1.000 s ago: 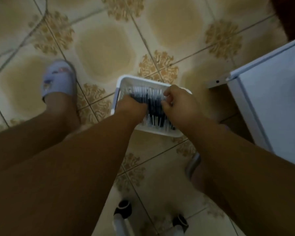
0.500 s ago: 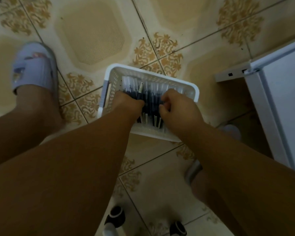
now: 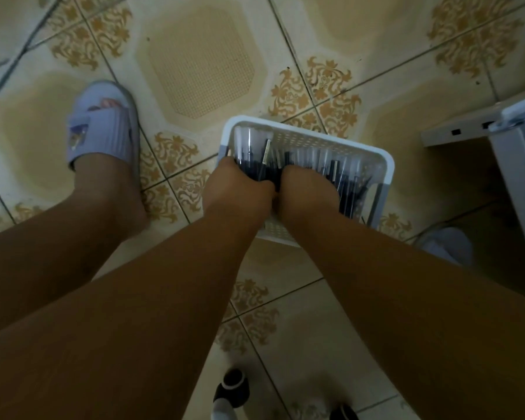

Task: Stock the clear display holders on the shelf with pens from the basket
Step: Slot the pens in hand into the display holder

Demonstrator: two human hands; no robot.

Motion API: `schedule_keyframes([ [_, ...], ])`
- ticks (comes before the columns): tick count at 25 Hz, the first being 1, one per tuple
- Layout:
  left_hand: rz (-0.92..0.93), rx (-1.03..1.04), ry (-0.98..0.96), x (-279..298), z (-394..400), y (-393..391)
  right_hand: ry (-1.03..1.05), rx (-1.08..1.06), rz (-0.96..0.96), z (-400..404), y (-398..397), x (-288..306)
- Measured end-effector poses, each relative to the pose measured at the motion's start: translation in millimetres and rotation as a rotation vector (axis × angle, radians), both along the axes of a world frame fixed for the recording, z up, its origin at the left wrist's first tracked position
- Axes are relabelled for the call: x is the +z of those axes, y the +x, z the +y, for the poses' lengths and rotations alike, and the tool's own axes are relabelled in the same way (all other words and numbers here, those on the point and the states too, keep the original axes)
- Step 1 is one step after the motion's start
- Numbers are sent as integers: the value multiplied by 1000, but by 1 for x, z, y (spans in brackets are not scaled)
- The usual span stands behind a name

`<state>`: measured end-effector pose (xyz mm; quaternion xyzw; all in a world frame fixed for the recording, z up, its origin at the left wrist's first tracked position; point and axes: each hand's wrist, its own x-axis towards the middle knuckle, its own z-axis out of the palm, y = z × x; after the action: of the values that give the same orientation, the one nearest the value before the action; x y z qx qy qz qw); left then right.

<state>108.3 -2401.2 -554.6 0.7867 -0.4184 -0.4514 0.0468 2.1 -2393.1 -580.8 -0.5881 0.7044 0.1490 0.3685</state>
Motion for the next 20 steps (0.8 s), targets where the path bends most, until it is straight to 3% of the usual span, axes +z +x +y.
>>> schedule_keyframes([
  [6,56,110,-21,16,4,24,75,25,58,-16,24,3],
  [10,98,134,-24,37,7,29,78,-116,-54,-3,8,20],
  [14,195,121,-74,88,20,25,-89,-172,-138,21,-13,83],
  [20,274,37,-240,212,71,12,-338,-266,-165,76,-29,220],
])
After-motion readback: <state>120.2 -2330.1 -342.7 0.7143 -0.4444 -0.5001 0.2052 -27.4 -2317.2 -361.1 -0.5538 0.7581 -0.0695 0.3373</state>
